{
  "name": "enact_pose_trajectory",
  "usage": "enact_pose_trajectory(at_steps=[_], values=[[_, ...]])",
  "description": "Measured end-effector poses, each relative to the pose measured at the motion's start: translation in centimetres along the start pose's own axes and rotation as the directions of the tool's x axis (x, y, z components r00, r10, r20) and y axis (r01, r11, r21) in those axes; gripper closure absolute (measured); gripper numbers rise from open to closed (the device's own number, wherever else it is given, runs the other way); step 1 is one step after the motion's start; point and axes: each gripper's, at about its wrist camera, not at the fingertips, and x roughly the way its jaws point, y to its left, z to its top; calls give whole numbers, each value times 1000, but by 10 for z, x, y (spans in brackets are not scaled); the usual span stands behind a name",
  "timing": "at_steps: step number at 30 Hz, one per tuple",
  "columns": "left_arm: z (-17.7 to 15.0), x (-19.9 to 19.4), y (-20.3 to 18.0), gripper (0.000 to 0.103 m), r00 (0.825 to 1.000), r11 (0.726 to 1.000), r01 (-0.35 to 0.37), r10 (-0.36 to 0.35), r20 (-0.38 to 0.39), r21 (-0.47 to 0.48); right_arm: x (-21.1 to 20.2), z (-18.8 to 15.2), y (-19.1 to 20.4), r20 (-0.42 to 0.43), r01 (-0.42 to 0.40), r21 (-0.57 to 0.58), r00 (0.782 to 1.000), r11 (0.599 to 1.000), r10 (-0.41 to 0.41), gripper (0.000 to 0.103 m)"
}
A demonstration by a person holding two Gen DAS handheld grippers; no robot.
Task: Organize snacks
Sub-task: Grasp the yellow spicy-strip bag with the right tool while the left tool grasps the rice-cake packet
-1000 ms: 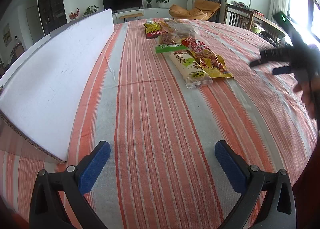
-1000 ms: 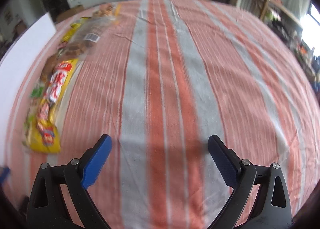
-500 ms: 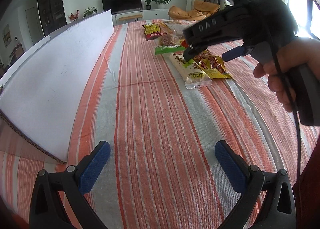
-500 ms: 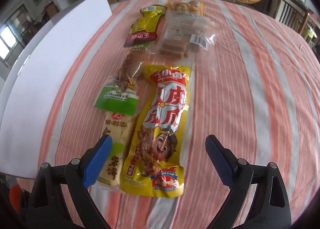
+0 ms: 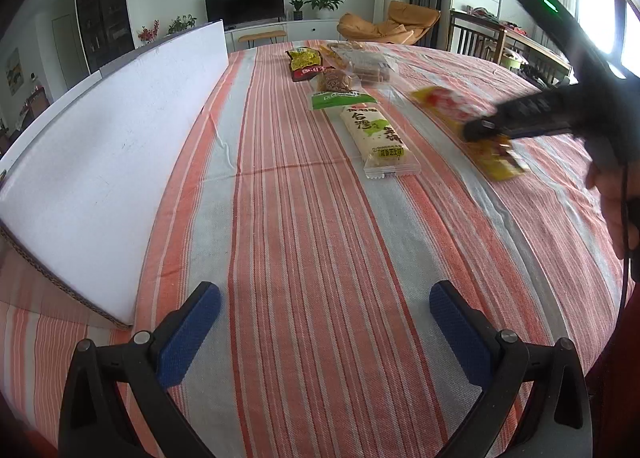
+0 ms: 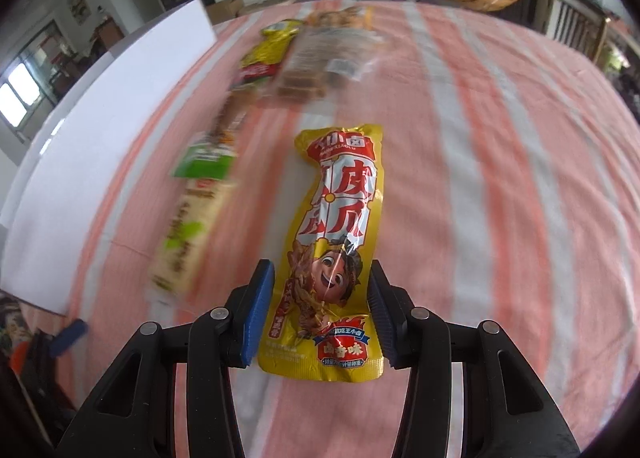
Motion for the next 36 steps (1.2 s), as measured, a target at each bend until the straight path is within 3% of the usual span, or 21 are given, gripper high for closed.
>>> enact_pose_trajectory(at_steps=[1,5,8,10,13,17,23,24,26,29,34,36], values=[[0,0,0,0,1000,1000,0,0,-1,-1,-5,-6,-9,25,42,-4,999,999,-42,54],[0,0,0,0,1000,1000,5,-5,-2,-1,-15,-23,-38,128,86,28,988,996,-89,51],[3,-1,1,0,999,1000,12,-12,-37,-2,-12,-31,-49,166,81,49,982,996,-88,36],[8,-2,4,0,996,999,30,-34,-82,-44,-13,-30,-51,169,69,53,983,996,-77,33],[28,-3,10,0,986,981,140,-150,-69,-134,-9,-26,-48,161,79,31,984,996,-83,28],[68,23,-1,1,985,984,117,-132,-115,-134,-3,-29,-36,143,139,-15,980,990,-135,25],[110,74,-27,33,984,994,47,-63,-168,-97,-5,-32,-39,145,130,-7,981,991,-128,25],[113,77,-30,52,987,997,11,-23,-157,-77,-5,-32,-40,145,130,-6,981,991,-128,25],[112,74,-29,73,991,998,-5,-5,-136,-68,-4,-32,-39,145,130,-6,981,992,-128,24],[96,58,-20,73,991,995,40,-51,-122,-93,-4,-32,-39,146,129,-6,981,992,-127,24],[42,11,-12,73,991,995,64,-72,-113,-70,-5,-32,-41,149,116,2,982,993,-115,25],[28,-2,-8,68,992,995,59,-67,-108,-75,-5,-32,-41,150,114,4,982,993,-114,25]])
